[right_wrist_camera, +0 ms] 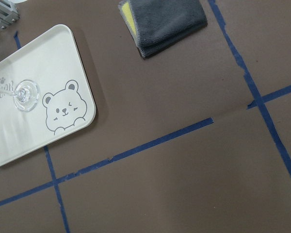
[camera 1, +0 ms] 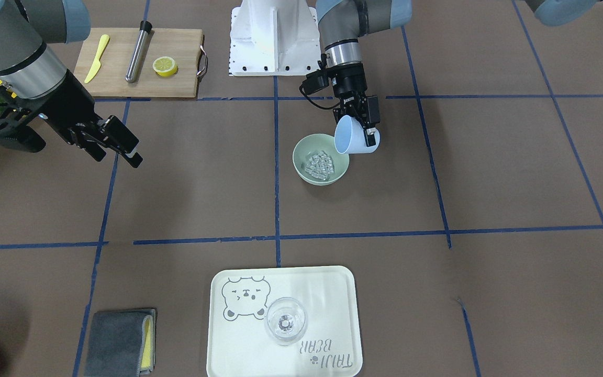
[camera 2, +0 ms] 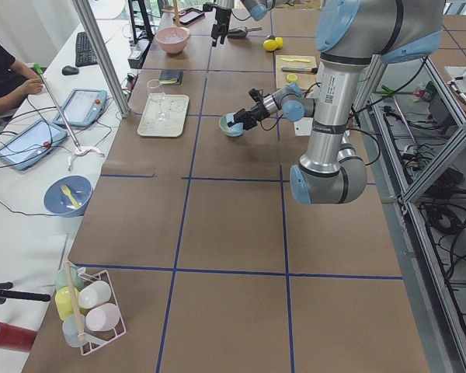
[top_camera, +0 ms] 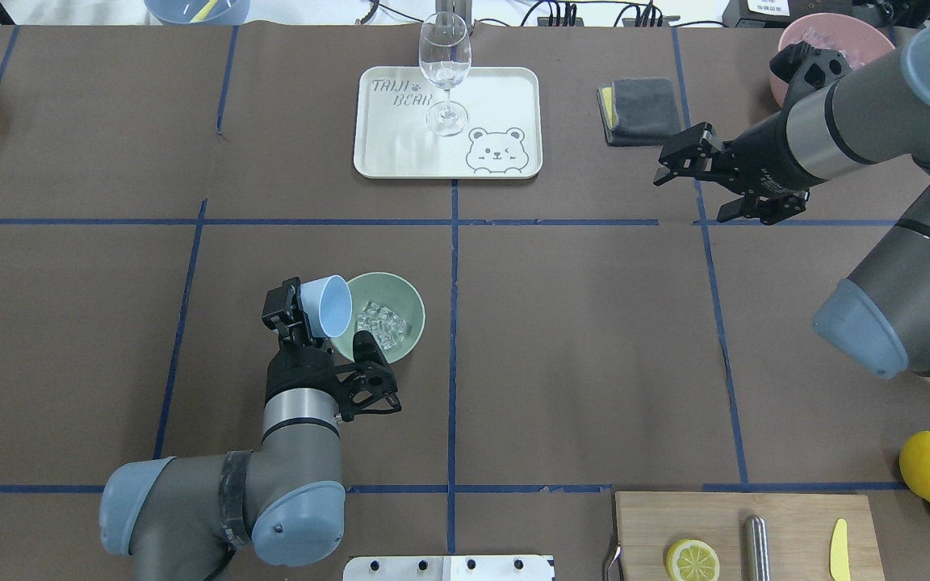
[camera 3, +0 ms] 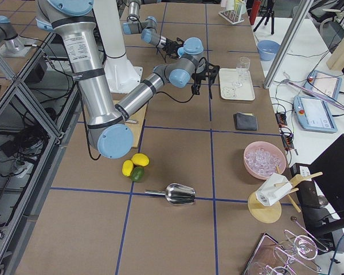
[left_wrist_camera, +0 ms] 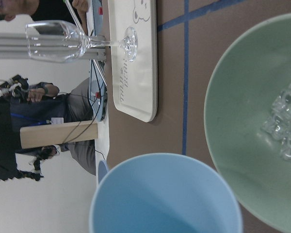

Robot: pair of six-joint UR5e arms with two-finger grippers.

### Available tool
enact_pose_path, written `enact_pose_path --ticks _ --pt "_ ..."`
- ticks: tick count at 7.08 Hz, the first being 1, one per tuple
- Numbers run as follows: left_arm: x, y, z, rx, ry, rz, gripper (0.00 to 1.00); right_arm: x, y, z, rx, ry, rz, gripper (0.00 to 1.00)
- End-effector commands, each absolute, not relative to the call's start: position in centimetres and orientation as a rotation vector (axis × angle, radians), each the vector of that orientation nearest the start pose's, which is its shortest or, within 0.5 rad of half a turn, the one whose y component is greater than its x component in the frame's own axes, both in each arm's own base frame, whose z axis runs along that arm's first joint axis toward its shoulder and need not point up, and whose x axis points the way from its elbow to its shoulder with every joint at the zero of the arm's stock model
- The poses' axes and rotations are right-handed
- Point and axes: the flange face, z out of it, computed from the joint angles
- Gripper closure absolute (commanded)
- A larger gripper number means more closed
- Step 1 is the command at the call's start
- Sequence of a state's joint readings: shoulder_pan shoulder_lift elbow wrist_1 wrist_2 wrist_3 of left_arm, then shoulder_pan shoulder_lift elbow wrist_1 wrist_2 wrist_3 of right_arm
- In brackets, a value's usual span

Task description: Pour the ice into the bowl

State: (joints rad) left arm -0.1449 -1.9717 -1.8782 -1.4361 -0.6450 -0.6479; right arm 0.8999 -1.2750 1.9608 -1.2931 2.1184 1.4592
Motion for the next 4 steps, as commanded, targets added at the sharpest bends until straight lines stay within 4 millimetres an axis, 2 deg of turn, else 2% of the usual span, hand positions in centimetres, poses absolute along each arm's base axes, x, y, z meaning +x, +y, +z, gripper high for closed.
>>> enact_pose_path --ticks 1,3,4 --pt "52.3 -29.3 34.0 1.002 0.177 0.063 1.0 -27.9 -48.5 28.7 0.016 -1.073 0.452 0.0" --pt "50.0 -29.1 37.1 1.022 0.287 -0.028 1.0 -27.5 -48.1 28.3 0.021 -1.079 0.45 0.0" --pt "47.5 -28.9 41.0 1.041 0.334 -0.07 1.0 -27.2 -47.9 28.1 0.026 -1.085 0.449 0.0"
